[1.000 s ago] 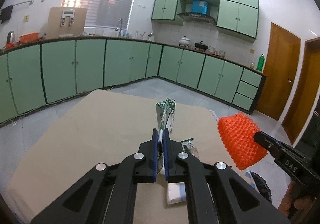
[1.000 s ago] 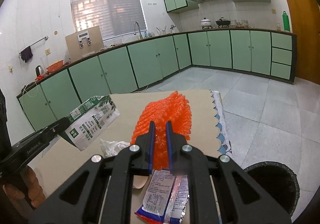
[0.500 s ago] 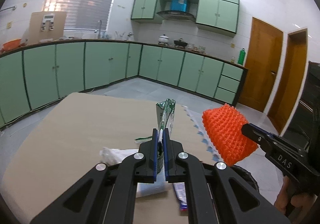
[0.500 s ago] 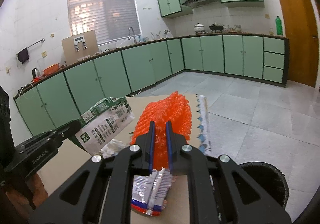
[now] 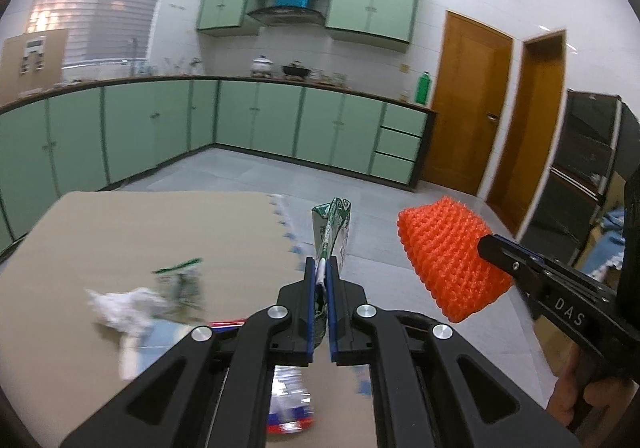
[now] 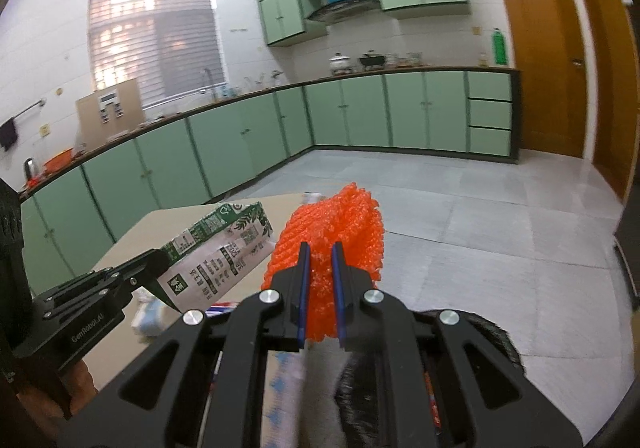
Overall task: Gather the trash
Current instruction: 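Carry the paper bag and orange net over the black bin with both tools, then open both tools to drop the paper bag and net into the bin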
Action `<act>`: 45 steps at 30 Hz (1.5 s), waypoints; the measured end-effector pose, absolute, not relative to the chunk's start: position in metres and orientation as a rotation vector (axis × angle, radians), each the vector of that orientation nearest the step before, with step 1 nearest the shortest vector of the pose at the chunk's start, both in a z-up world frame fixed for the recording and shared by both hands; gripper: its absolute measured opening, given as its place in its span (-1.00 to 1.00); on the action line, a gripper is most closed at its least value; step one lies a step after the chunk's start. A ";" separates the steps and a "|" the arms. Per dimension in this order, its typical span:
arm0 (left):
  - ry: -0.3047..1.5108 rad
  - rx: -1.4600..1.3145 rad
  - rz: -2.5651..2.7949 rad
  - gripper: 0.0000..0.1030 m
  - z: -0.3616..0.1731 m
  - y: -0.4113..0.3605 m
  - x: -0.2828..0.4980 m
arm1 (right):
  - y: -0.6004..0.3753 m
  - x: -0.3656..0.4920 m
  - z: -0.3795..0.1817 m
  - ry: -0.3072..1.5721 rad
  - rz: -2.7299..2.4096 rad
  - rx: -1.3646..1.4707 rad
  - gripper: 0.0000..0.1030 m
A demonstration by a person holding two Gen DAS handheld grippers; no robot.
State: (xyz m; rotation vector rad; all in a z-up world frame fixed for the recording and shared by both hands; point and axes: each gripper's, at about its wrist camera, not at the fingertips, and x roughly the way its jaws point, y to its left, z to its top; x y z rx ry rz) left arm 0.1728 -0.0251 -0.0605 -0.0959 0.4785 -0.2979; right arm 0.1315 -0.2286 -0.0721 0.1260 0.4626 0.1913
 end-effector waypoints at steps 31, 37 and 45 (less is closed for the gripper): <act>0.715 0.028 -0.488 -0.87 -0.137 -0.204 0.230 | -0.370 0.146 -0.202 0.666 -0.092 0.255 -0.62; 0.726 0.023 -0.482 -0.60 -0.142 -0.208 0.236 | -0.384 0.154 -0.212 0.687 -0.130 0.276 -0.45; 0.639 -0.007 -0.429 0.18 -0.111 -0.171 0.228 | -0.377 0.142 -0.187 0.606 -0.205 0.243 0.76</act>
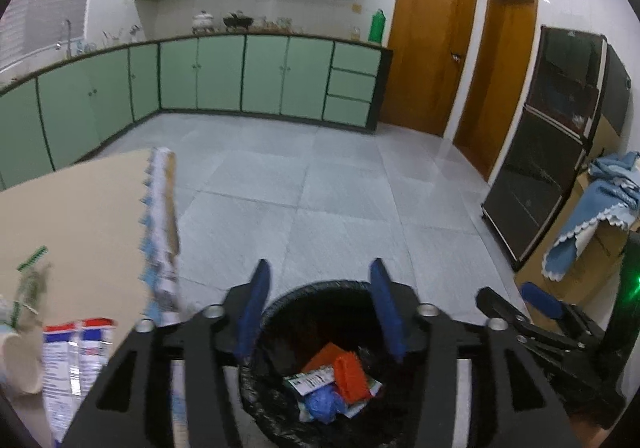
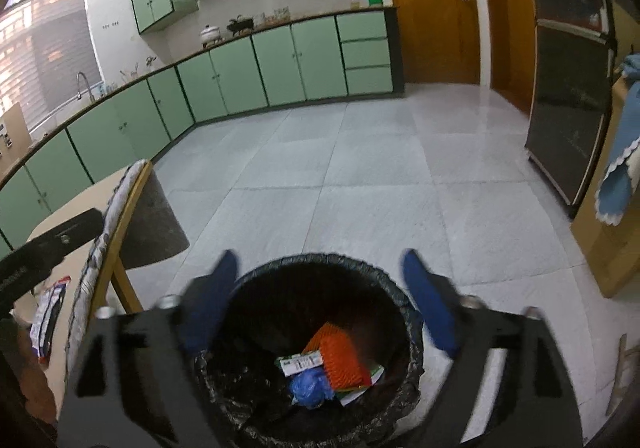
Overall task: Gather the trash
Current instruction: 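Open both tools to drop the paper bag and net into the bin, then move both tools back over the trash on the table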
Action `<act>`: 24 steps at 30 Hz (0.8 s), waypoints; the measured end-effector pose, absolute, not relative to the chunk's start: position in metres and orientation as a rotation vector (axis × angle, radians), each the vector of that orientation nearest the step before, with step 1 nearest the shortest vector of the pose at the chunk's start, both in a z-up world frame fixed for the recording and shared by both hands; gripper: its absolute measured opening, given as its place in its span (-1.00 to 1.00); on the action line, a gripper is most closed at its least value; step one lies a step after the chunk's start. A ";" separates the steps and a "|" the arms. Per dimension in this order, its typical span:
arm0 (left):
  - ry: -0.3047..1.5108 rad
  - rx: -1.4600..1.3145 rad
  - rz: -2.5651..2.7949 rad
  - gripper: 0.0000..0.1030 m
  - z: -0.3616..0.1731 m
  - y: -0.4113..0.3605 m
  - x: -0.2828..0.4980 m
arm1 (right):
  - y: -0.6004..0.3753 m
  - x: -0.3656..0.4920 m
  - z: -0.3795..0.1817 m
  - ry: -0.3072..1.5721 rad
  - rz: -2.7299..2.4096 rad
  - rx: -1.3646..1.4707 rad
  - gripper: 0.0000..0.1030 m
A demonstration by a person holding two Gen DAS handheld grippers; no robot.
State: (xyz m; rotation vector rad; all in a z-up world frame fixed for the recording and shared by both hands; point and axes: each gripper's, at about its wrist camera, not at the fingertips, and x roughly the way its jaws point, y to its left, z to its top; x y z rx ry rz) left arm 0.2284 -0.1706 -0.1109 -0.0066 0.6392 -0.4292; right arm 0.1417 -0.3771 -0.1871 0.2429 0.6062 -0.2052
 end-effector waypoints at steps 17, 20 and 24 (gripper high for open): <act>0.477 -0.008 -0.134 0.67 -0.064 0.005 0.158 | -0.265 0.125 -0.125 0.490 0.005 0.250 0.86; 0.487 -0.007 -0.077 0.67 -0.068 0.031 0.149 | -0.237 0.128 -0.124 0.492 0.049 0.235 0.86; 0.508 -0.016 -0.024 0.67 -0.076 0.059 0.143 | -0.203 0.132 -0.127 0.502 0.100 0.219 0.86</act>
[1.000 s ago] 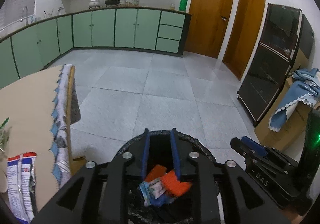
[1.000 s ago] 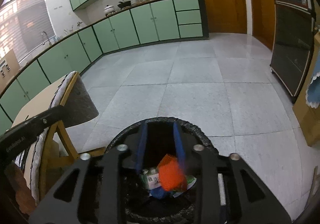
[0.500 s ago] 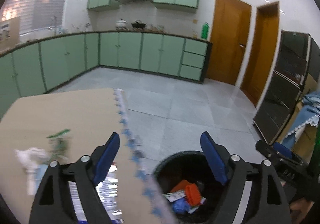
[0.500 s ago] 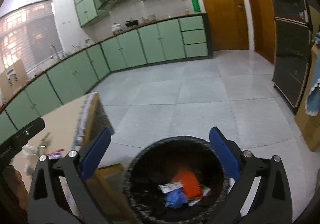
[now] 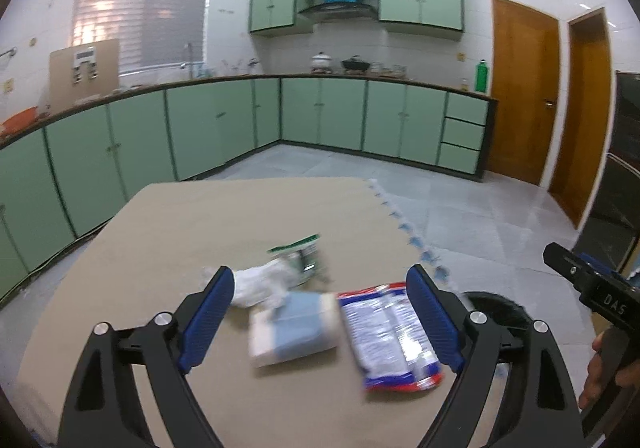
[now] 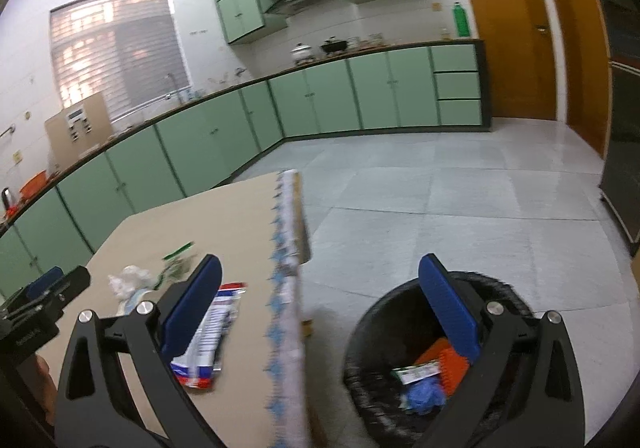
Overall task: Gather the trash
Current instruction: 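Move both tools back over the trash on the table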
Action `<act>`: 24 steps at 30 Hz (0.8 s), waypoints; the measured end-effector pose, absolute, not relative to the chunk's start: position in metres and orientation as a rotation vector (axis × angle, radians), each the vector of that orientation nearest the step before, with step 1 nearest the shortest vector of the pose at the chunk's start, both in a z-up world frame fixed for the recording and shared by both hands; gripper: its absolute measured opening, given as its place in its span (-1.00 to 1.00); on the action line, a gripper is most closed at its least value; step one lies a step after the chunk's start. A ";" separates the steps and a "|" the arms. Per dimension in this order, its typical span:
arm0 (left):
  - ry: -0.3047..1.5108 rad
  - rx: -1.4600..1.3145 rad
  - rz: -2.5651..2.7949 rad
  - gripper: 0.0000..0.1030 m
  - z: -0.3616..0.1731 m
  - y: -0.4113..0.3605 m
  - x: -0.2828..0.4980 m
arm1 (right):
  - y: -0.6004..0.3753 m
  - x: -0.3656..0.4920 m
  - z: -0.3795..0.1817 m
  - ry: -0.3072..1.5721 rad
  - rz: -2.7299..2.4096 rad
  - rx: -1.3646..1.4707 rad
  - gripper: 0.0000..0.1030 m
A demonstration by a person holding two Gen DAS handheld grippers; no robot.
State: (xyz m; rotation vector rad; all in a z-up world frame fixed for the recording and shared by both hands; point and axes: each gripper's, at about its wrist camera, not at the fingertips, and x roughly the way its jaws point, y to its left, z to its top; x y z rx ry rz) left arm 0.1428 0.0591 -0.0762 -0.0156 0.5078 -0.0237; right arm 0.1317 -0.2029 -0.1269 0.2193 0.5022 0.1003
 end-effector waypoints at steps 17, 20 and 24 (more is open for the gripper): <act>0.570 -0.068 0.084 0.66 -0.102 0.119 0.155 | -0.103 0.155 -0.133 0.545 0.261 0.093 0.57; 0.567 -0.072 0.086 0.66 -0.102 0.117 0.161 | -0.096 0.164 -0.136 0.558 0.278 0.089 0.46; 0.579 -0.077 0.091 0.55 -0.106 0.119 0.173 | -0.084 0.178 -0.135 0.559 0.292 0.076 0.41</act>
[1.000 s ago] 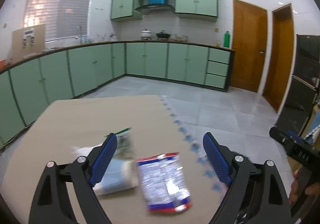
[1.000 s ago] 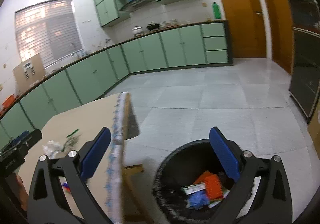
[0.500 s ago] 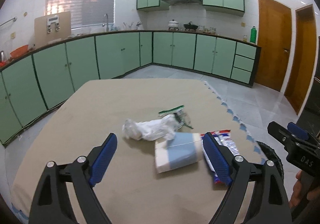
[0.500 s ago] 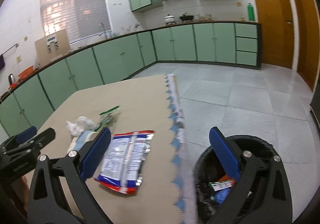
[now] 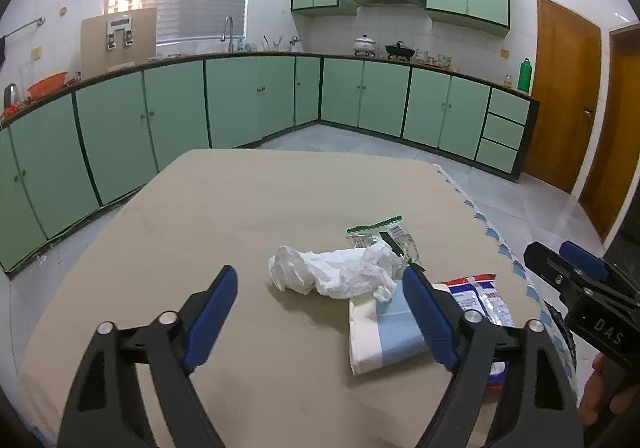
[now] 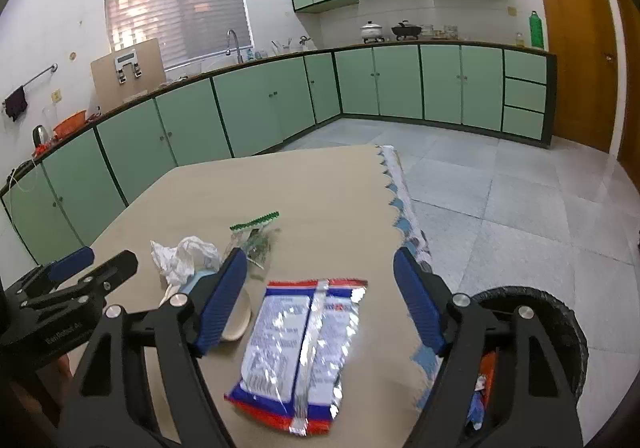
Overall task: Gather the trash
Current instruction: 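Move both tools back over the trash on the table, then open the left tool around the white crumpled tissue and close on it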
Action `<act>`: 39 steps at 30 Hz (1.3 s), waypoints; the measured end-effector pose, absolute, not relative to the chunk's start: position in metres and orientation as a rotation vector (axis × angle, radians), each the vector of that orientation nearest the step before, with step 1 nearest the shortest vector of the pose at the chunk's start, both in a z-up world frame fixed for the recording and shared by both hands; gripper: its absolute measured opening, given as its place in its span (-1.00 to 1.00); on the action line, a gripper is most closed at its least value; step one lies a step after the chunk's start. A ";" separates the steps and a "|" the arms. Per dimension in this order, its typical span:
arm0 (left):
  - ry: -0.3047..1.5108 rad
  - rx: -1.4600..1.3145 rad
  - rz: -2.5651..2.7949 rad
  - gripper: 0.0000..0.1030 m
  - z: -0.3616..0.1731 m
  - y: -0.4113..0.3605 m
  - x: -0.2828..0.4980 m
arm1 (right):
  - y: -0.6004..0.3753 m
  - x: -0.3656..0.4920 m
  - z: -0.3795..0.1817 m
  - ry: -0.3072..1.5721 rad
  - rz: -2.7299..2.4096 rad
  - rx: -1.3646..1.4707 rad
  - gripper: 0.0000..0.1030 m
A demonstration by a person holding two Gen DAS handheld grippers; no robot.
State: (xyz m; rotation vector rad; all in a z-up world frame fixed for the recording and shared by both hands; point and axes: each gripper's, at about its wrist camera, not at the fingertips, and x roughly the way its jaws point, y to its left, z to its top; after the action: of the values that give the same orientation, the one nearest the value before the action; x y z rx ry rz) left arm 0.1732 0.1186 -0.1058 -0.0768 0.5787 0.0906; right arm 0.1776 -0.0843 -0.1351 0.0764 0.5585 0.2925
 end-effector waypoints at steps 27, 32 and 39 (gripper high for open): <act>0.675 -0.157 0.059 -1.00 -0.129 0.137 0.217 | -0.058 0.207 -0.145 0.609 0.334 0.055 0.40; 0.625 -0.162 0.097 -1.00 -0.115 0.153 0.197 | -0.047 0.195 -0.142 0.610 0.357 0.067 0.40; 0.651 -0.159 0.126 -1.00 -0.114 0.173 0.184 | -0.030 0.187 -0.138 0.602 0.380 0.046 0.40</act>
State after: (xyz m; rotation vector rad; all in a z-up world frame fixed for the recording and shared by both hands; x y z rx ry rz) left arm 0.1836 0.1730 -0.1142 -0.1591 0.6506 0.1262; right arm 0.1871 -0.0301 -0.1382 0.0457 0.6021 0.3796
